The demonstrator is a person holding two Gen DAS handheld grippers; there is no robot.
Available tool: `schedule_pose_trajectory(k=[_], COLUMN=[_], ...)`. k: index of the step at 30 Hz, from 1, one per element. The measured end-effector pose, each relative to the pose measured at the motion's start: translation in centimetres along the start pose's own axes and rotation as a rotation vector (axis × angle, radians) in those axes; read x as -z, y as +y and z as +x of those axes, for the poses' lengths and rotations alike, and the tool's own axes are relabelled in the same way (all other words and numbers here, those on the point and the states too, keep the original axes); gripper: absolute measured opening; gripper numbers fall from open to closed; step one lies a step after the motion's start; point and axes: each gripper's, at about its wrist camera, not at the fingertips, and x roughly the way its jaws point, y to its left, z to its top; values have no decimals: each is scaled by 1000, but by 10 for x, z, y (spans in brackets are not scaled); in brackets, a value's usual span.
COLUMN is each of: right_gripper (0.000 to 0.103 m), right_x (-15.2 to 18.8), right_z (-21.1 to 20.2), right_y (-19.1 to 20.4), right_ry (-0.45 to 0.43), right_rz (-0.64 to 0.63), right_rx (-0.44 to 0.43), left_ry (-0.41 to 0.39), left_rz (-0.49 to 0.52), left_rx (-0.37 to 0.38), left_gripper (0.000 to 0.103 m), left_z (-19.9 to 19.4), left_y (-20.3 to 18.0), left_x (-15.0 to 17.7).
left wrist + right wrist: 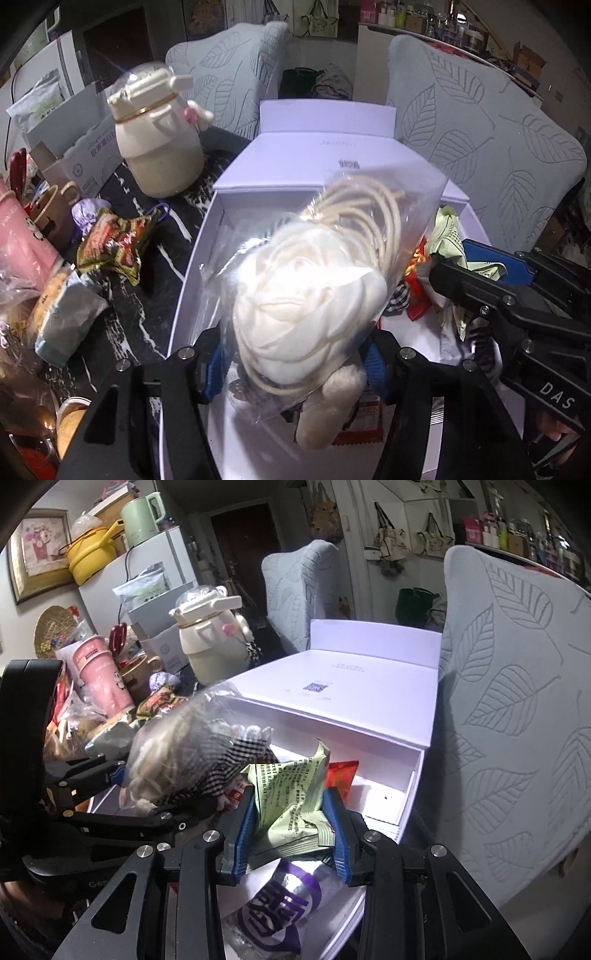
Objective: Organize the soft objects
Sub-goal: 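Lower the cable bag into the box with the left gripper while the right drops the green packet, then withdraw both grippers from the box back over the table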
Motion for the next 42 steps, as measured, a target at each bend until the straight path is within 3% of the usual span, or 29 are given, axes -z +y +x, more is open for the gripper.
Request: schedule_pose_trajectory(k=[6,9,12,22,30,38,42], right_gripper=[37,42,56,57,57,57,71], right_x=[-2,-3,-3,4,-2,-12,-14], right_z=[-9,-8,-8,-20,-57,-109,-134], right_y=[2,2,3,3,13,31,39], right_ry=[-10,6,12,29,-40,-133,-177], right_rz=[-5,9,3,0,-27,-62,-77], right_rx=[-10,-9,11,31,34,30,32], left_ry=[-85,-70,-61,-56,-118,-228,-287], left_rz=[-23,-42,-64,-97,-105,-88,-80], left_rx=[3,0,-3,11,3,-30,-44], left_gripper=[60,61,63,63,63,63,63], left_z=[-26,-26,-25,-37,-75,-135,-166], left_y=[0,1,4,6,3,-2,-6], left_x=[-7,-6,-4,6,7,5,8])
